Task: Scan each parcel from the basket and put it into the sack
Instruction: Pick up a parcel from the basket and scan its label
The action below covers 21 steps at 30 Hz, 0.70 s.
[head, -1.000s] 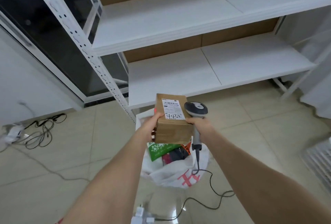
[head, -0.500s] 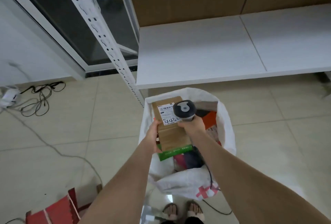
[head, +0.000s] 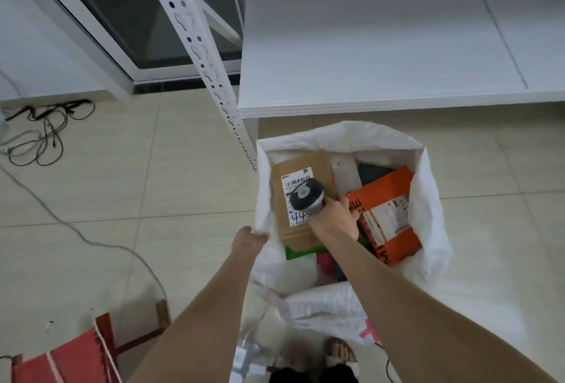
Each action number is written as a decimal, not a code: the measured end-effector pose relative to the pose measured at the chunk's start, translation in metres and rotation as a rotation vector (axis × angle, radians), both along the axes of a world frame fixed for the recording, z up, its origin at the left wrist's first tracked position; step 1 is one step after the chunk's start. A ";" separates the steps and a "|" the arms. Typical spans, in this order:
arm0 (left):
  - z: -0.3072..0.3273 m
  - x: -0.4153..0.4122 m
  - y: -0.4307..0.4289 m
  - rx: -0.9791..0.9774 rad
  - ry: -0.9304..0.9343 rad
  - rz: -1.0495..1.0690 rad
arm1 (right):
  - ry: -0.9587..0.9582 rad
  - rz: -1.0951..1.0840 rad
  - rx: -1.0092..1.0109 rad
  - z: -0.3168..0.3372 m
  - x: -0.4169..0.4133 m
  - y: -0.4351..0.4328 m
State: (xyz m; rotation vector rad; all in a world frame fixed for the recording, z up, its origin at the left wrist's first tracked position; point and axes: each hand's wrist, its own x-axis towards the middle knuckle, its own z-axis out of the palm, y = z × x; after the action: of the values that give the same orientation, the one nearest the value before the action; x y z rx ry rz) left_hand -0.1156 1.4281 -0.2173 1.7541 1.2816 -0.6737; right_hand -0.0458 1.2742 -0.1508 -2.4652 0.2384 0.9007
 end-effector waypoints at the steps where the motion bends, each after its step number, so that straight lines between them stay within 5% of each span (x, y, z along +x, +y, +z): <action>1: -0.001 0.001 0.000 0.047 -0.054 -0.007 | 0.010 0.008 -0.013 -0.001 0.000 0.003; 6: 0.055 0.054 0.005 0.158 -0.672 0.341 | 0.036 0.061 -0.070 -0.003 -0.008 0.023; 9: 0.100 0.085 0.005 0.080 -0.840 0.227 | 0.078 0.054 -0.016 -0.011 -0.016 0.038; 14: 0.075 0.060 0.016 0.065 -0.592 0.271 | 0.284 -0.115 0.244 -0.022 -0.017 0.040; 21: 0.074 0.051 0.004 0.253 -0.371 0.070 | 0.142 -0.364 0.329 -0.012 -0.010 0.021</action>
State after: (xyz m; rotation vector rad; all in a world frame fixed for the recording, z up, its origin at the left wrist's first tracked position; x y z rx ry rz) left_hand -0.0646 1.4318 -0.1436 1.9168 1.1978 -0.1360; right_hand -0.0554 1.2956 -0.1632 -1.9758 0.5244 0.8759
